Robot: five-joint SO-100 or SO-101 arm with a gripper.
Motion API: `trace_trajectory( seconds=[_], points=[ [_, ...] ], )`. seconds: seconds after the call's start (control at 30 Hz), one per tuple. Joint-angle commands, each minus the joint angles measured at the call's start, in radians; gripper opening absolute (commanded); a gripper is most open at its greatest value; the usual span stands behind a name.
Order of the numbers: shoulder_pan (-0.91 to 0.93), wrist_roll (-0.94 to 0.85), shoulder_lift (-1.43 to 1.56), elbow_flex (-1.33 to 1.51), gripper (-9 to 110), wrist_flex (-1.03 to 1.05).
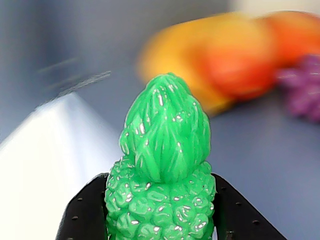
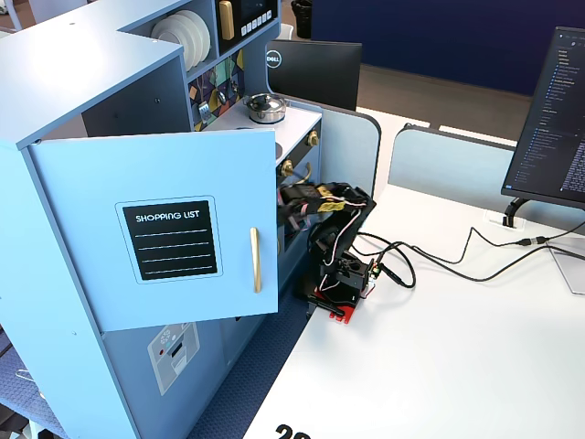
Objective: Pick up the green pineapple from the left cabinet and place it in the gray recipient
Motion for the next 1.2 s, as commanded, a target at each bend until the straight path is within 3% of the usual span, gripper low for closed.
trace_trajectory(
  seconds=[0.0, 0.13, 0.33, 0.6, 0.93, 1.17],
  points=[
    [-0.014, -0.037, 0.295, -0.017, 0, 0.123],
    [0.135, -0.052, 0.408, -0.023, 0, 0.13],
    [0.499, 0.046, 0.499, 0.002, 0, 0.035],
    [0.818, 0.138, 0.383, -0.089, 0, 0.037],
    [1.032, 0.143, 0.058, -0.204, 0, -0.037],
    [1.043, 0.094, -0.074, -0.183, 0, -0.052]
  ],
)
